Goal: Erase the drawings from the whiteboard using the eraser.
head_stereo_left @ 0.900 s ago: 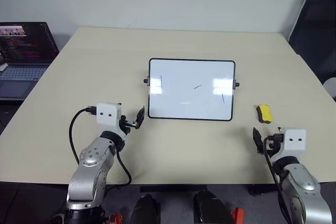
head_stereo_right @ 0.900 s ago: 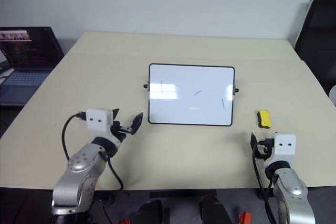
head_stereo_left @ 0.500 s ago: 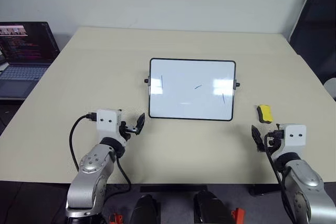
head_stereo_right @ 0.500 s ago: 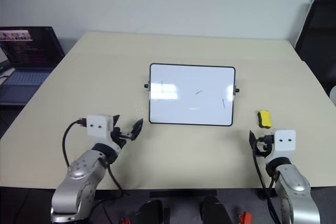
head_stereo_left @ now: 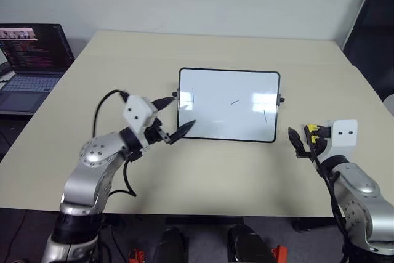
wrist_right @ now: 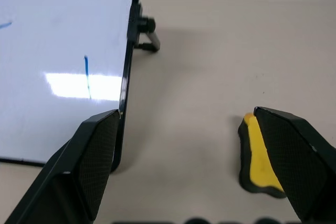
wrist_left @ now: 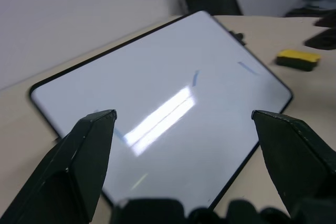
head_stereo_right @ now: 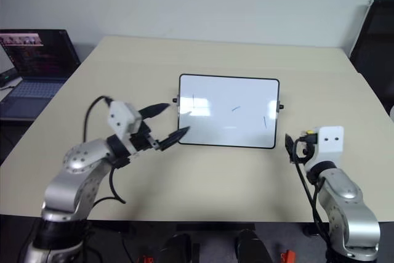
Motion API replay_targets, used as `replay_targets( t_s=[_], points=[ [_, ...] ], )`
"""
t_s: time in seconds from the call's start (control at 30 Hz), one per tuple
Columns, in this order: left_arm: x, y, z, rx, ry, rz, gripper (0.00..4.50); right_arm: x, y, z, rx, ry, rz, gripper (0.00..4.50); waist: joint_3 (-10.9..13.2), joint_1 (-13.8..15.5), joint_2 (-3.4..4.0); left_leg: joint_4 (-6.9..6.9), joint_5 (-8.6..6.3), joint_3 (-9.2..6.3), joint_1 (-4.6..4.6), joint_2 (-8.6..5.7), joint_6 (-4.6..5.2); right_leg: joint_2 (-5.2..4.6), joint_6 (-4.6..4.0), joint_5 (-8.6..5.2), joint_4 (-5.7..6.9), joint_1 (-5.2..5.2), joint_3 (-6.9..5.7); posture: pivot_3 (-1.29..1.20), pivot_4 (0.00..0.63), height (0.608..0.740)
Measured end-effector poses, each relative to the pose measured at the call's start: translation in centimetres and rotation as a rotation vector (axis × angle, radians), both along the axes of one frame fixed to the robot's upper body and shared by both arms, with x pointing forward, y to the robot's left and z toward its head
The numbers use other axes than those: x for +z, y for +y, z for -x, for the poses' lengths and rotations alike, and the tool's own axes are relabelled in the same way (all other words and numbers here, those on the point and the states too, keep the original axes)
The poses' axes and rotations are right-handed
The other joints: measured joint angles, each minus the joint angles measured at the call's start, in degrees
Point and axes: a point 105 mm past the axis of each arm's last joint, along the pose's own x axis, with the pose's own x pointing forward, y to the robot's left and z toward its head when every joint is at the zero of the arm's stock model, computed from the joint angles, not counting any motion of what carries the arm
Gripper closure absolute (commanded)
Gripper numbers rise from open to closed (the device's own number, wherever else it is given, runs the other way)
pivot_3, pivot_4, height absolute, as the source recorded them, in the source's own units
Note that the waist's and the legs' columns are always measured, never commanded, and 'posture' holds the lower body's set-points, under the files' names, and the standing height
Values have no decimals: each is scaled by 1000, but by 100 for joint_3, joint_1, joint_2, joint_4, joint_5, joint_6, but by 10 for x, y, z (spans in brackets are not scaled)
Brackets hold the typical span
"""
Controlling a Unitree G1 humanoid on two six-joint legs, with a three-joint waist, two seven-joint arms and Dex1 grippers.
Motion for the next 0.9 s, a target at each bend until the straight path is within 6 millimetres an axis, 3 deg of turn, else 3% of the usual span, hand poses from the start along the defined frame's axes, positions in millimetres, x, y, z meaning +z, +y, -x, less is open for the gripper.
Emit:
replay_targets(
  t_s=[0.13, 0.4, 0.67, 0.9],
  points=[
    [19, -25, 4, -222, -4, -24, 0, 2, -11, -13, -55, 42, -8, 35, 0, -12, 2, -13, 0, 2, 1, -1, 0, 0, 11, -4, 1, 1, 2, 0, 150, 740],
    [10, -43, 9, -436, 22, -109, 0, -13, -29, -29, -109, 136, -4, 35, 2, -23, 6, -17, 0, -2, 1, -1, 2, 4, 37, 3, 10, -1, 2, 0, 150, 740],
    [2, -42, 3, -448, 5, -123, 0, -40, -42, -37, -151, 211, -14, 35, 3, -20, 7, -14, 1, -1, 3, -1, 3, 5, 39, 4, 16, 0, 4, 0, 150, 740],
    [0, -41, 3, -446, -8, -138, 0, -49, -49, -43, -159, 225, -16, 35, 3, -21, 8, -14, 1, -1, 3, -1, 3, 5, 41, 5, 19, 0, 4, 0, 150, 740]
  ],
)
